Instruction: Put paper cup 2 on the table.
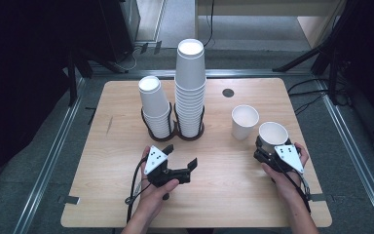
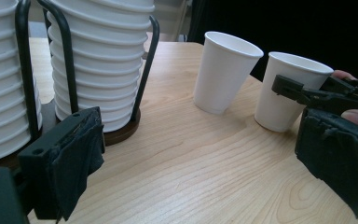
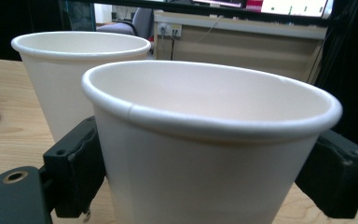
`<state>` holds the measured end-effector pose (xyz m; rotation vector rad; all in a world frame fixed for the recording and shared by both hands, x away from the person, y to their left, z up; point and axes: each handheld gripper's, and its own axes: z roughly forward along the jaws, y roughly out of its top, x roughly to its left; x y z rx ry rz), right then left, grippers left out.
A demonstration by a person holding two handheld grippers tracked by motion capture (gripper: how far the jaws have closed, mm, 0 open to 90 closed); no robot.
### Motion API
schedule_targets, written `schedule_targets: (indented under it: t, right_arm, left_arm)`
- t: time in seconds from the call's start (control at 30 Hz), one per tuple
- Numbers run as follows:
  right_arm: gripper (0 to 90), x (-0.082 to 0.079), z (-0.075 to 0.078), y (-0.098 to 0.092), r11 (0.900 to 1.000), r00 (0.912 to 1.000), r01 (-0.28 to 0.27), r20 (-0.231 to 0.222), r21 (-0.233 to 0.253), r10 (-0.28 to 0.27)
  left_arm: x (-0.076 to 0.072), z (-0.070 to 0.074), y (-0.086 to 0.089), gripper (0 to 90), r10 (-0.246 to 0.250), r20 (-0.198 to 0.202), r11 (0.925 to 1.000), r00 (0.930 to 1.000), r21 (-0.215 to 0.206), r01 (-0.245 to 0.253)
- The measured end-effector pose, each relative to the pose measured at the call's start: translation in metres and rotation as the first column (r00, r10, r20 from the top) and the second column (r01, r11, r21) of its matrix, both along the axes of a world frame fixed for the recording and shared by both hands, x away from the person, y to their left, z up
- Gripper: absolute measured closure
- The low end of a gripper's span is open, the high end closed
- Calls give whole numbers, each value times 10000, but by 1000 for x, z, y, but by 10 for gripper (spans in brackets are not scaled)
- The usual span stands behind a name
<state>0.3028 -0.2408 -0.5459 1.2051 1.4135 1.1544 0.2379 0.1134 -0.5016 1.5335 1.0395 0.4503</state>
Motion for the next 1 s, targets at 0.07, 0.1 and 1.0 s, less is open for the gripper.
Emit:
schedule_targets:
  t: [0.07, 0.1, 1.0]
  right_arm:
    - [111, 0, 2, -1, 9995, 9997, -35, -226, 303, 42]
    - [102, 0, 2, -1, 9994, 9996, -3, -285, 356, 13]
    - [0, -38, 4, -16, 9974, 9955, -429, -814, 578, 476]
  left_arm:
    - [0, 1, 1, 15, -22, -12, 10000, 10000, -88, 22]
    - [-1, 1, 1, 15, 3, 11, 9999, 10000, -102, -3]
    - [-9, -8, 36, 14, 923, -197, 9949, 9955, 427, -914]
